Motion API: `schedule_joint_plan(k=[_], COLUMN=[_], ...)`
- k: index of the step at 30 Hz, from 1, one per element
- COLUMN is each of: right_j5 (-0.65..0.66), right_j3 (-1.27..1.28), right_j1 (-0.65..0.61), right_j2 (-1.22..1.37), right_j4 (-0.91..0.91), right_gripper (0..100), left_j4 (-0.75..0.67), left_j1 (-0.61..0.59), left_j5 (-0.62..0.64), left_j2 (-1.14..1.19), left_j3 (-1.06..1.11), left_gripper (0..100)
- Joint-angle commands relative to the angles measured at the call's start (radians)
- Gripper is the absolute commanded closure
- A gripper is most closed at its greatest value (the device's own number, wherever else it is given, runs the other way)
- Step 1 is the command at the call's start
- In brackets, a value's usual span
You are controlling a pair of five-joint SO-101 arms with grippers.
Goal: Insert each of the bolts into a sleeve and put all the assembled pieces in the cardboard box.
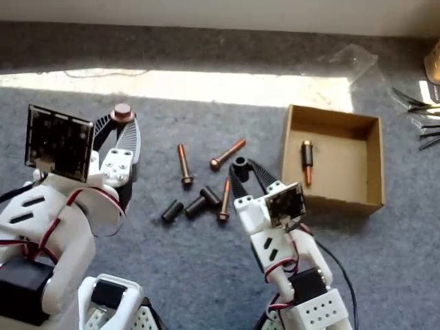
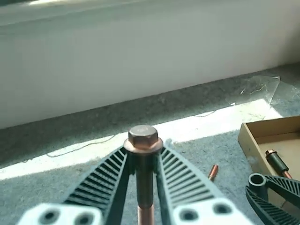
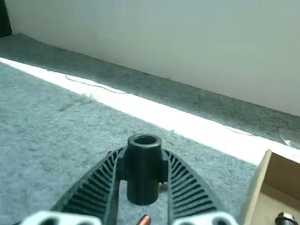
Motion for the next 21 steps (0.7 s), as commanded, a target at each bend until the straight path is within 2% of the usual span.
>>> schedule_joint_plan(k=[1,11,21], right_j5=[0.012,0.012,0.012], right_j3=[0.107,0.102,0.007], right_j1=[-0.067,-0.272,-0.306], right_j2=[-0.012,-0.012,-0.012], right_j4=[-0.001,-0.041,-0.107], right_gripper=[99.5,99.5,99.5], left_j4=[-0.107,-0.222,-0.218], left_j1=[-0.002,-0.005,-0.005], left_j5=[-0.008,-0.008,-0.006], left_j2=[-0.081,-0.179,-0.229], left_j3=[0.079,0.243,0.249], left_gripper=[99,99,99])
